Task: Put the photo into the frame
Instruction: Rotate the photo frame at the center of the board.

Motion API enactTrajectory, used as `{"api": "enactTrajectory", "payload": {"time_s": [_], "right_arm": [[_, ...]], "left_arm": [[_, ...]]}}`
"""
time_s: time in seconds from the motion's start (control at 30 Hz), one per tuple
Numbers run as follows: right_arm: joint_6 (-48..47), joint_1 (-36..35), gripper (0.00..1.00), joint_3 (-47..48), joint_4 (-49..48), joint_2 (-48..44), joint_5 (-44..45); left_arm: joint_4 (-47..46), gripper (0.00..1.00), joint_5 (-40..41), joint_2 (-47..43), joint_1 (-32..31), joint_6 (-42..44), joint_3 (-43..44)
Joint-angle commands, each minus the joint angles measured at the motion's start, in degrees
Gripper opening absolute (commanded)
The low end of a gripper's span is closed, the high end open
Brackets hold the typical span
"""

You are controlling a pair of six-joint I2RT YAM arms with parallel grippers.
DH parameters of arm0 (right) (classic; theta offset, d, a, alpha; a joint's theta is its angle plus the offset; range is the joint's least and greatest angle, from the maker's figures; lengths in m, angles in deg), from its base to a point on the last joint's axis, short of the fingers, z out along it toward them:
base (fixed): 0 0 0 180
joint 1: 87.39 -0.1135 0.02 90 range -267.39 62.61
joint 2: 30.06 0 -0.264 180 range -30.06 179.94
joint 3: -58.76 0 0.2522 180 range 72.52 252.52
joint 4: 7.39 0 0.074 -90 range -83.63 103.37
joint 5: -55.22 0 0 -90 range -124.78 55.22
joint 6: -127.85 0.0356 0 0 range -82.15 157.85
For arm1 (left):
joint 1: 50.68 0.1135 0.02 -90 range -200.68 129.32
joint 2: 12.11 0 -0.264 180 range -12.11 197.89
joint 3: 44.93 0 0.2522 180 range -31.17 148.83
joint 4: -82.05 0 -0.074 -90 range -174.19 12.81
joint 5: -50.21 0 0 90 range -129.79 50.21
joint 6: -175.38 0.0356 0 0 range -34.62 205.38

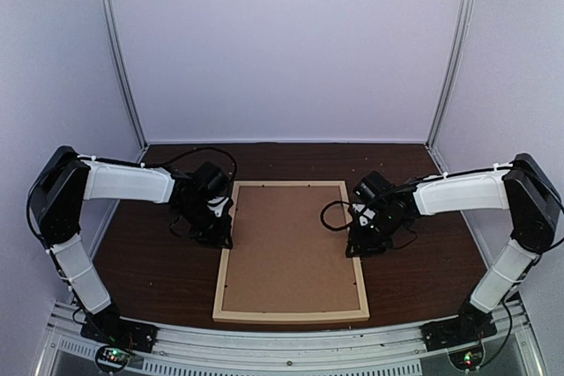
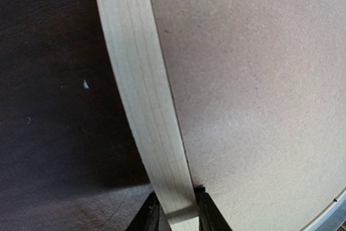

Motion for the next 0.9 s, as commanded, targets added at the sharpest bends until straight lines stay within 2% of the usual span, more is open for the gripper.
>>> {"api": "enactTrajectory", "payload": {"time_s": [0.0,0.2,0.4,0.6,0.87], "right_arm": [[1.15,1.27,0.31,-0.92,-1.71,2.24,2.71],[1.51,1.85,0.2,-0.62,-2.0,3.54,3.58],[-1.77,3.14,0.12,2.13,-0.15,6.68,4.62],[-8.58,5.11,0.1,8.01,4.2,12.33,4.52],[-15.8,8.3,0.1,17.86,9.34,18.97,4.87]], "left_arm": [[0.79,0.28,0.17,-0.57,-0.87,2.02,-0.3],[0.47,0.31,-0.03,-0.89,-0.87,2.27,-0.3],[-2.49,0.33,-4.73,-2.21,-0.87,2.12,-2.26],[-5.32,0.34,-9.74,-2.9,-1.32,1.32,-5.76],[-6.7,0.32,-12.32,-4.29,-7.36,1.7,-7.48]]}}
